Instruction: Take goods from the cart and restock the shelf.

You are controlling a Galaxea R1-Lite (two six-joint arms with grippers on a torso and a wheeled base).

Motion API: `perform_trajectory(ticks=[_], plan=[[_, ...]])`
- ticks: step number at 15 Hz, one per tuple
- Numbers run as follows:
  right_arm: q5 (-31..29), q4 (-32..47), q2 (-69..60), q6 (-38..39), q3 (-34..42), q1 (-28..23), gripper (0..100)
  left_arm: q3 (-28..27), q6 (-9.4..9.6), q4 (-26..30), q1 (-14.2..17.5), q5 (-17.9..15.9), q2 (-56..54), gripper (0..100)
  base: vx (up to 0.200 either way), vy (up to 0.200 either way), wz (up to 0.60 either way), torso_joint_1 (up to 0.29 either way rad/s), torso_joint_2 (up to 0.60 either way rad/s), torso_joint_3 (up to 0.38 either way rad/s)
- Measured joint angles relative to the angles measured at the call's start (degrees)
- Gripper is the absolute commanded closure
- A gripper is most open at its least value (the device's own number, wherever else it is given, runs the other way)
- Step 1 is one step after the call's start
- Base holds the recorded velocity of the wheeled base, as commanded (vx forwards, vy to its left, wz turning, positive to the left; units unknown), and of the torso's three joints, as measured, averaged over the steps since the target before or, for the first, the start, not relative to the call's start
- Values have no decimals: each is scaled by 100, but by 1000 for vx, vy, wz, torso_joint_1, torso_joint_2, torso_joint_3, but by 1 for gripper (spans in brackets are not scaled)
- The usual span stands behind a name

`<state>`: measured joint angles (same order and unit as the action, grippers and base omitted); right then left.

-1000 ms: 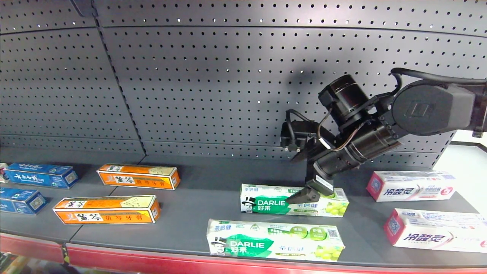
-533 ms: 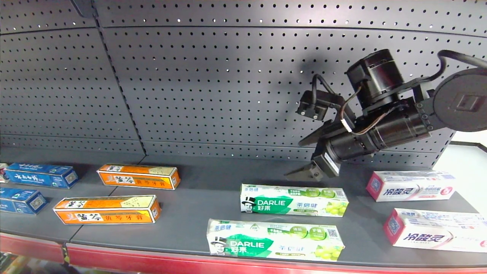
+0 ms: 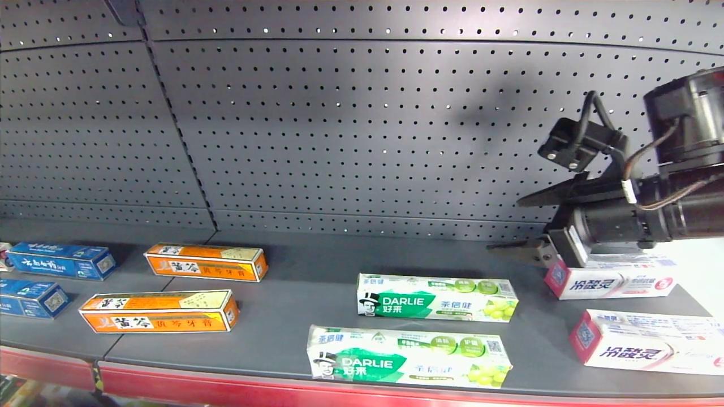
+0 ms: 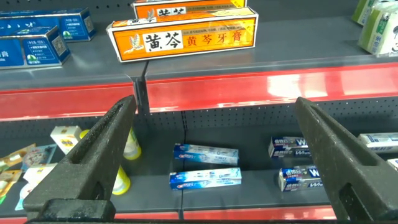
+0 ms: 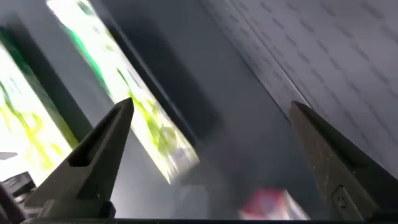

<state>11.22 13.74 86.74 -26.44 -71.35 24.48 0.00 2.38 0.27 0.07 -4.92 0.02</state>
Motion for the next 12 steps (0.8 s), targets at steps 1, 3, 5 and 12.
perform_trajectory(ticks=[1,3,5,12], plan=[[-180,9,-232,-2,204,-113,0,0,0,0,0,0,0,0,0,0,0,0,0,0],[-471,24,-578,-7,545,-284,0,0,-2,0,0,0,0,0,0,0,0,0,0,0],[-635,13,-783,-7,851,-463,0,0,0,0,0,0,0,0,0,0,0,0,0,0],[-1070,-558,-661,-21,1584,-640,0,0,0,0,0,2,0,0,0,0,0,0,0,0]])
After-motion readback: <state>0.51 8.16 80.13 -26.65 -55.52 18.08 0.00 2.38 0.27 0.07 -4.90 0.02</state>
